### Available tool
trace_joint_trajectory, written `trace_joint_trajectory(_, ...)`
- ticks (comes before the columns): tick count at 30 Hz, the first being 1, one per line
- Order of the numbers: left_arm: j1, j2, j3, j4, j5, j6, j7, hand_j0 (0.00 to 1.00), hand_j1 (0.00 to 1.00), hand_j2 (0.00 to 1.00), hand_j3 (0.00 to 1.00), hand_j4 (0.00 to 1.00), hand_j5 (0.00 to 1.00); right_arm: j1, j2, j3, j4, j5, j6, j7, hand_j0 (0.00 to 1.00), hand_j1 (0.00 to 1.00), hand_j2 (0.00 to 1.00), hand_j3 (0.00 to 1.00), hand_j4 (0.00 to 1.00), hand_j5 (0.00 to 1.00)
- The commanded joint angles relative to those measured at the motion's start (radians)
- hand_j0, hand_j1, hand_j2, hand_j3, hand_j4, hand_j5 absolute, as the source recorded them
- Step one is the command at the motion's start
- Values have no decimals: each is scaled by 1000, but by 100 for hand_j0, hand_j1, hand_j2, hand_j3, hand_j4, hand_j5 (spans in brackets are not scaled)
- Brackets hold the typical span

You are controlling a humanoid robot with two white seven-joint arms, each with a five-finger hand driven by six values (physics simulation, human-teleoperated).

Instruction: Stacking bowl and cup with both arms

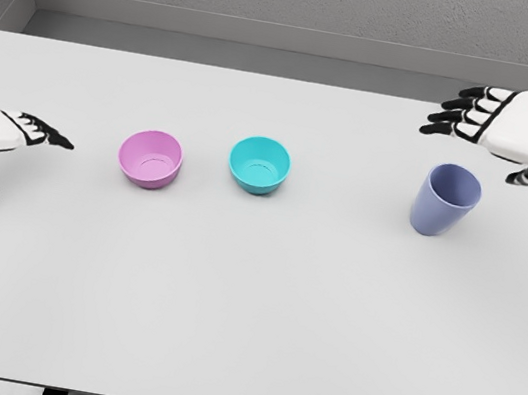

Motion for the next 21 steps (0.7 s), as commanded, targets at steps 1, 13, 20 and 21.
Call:
trace_joint_trajectory(1, 0, 2, -7, -9, 5, 2, 0, 100, 100, 100, 100, 100, 100, 0, 1, 1, -2, -4, 3, 0, 100, 100, 100, 100, 100, 100)
trace_joint_trajectory(13, -132, -5, -62, -11, 24, 2, -56, 100, 100, 100, 100, 100, 100, -35, -11, -37, 10, -47, 3, 0, 100, 100, 100, 100, 100, 100)
trace_joint_trajectory(20, -301, -130, -225, -115, -25, 2, -79, 100, 100, 100, 100, 100, 100, -29, -43, -28, 0, -42, 3, 0, 100, 100, 100, 100, 100, 100)
trace_joint_trajectory(21, -314, -150, -235, -113, -62, 2, -81, 100, 100, 100, 100, 100, 100, -29, -45, -28, 0, -42, 3, 0, 100, 100, 100, 100, 100, 100)
